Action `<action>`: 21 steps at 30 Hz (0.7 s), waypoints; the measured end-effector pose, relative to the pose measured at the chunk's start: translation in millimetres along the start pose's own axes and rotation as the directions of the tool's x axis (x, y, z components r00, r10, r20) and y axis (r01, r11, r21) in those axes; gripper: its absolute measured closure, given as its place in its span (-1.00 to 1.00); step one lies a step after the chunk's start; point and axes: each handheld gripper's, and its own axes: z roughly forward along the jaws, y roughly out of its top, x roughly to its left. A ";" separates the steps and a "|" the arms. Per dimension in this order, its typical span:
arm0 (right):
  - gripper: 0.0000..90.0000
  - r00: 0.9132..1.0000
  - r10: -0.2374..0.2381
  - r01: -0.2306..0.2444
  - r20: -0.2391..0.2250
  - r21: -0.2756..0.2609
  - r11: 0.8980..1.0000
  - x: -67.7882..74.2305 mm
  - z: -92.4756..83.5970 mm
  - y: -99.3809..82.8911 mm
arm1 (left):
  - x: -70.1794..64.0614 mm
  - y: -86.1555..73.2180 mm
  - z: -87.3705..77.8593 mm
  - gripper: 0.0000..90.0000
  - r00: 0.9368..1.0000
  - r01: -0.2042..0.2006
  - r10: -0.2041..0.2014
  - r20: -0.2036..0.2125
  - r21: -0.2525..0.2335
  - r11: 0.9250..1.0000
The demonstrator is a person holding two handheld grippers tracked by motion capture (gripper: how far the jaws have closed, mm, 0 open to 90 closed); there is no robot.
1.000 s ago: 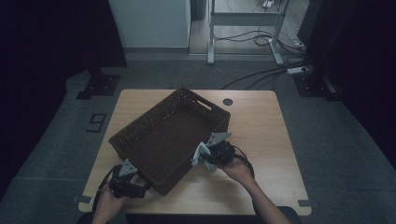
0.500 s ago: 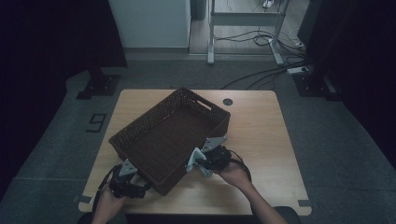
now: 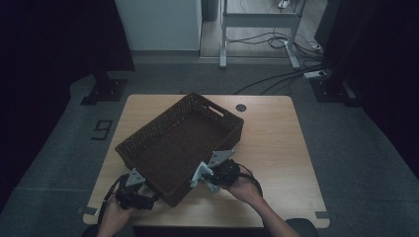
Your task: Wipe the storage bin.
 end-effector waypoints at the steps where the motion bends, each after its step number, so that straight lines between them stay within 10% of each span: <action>1: 0.57 1.000 0.001 -0.001 -0.004 -0.002 1.000 0.4 0.0 -0.1 | 0.0 0.0 0.0 -1.00 1.000 0.000 0.000 0.001 0.000 1.000; 21: 0.58 0.994 -0.056 0.054 -0.094 -0.019 0.998 28.3 8.3 10.5 | 0.0 -0.1 0.1 -1.00 1.000 0.001 -0.001 0.006 -0.003 1.000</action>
